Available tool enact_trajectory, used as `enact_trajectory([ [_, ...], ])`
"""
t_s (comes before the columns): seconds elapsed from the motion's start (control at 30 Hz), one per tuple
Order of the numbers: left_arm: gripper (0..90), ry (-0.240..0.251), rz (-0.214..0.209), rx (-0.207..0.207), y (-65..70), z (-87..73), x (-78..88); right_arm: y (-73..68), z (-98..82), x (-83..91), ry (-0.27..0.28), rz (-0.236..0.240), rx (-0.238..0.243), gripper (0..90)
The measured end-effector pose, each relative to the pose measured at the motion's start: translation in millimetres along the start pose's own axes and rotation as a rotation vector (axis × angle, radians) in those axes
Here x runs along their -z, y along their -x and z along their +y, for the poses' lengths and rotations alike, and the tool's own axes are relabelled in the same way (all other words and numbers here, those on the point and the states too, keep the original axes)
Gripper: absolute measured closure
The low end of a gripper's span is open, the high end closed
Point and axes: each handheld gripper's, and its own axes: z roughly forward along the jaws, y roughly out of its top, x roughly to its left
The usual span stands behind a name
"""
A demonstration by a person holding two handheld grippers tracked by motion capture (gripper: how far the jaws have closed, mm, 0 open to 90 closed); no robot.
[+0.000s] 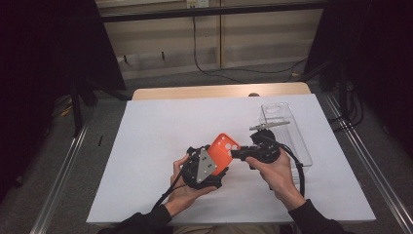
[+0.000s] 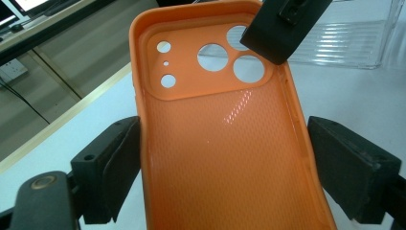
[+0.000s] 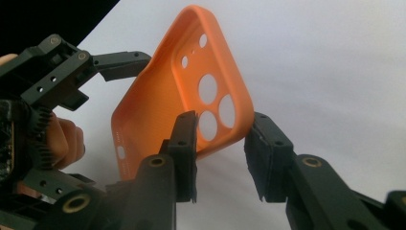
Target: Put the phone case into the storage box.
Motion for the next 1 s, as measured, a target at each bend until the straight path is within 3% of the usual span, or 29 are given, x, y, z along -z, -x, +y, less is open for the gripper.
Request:
enact_trajectory([
  [0.1, 14.1, 0.005, 0.008, -0.014, 1.4, 0.0, 0.3, 3.4, -0.3, 0.4, 0.003, 0.032, -0.045, 68.4],
  [0.5, 13.8, 0.008, 0.046, -0.02, 5.4, -2.6, -2.7, 5.1, -2.1, 2.5, 0.037, 0.057, -0.128, 77.6],
  [0.7, 12.4, 0.014, 0.031, 0.018, 1.2, -4.5, -5.8, 2.6, -3.4, 4.3, 0.077, 0.082, -0.146, 80.6],
  [0.8, 12.7, 0.024, -0.012, 0.046, -1.8, -5.1, -6.2, 0.7, -3.5, 4.9, 0.088, 0.071, -0.131, 81.4],
  [1.0, 9.2, 0.022, -0.037, 0.09, -7.2, -6.8, -8.1, 1.0, -3.2, 5.3, 0.095, 0.073, -0.124, 81.6],
])
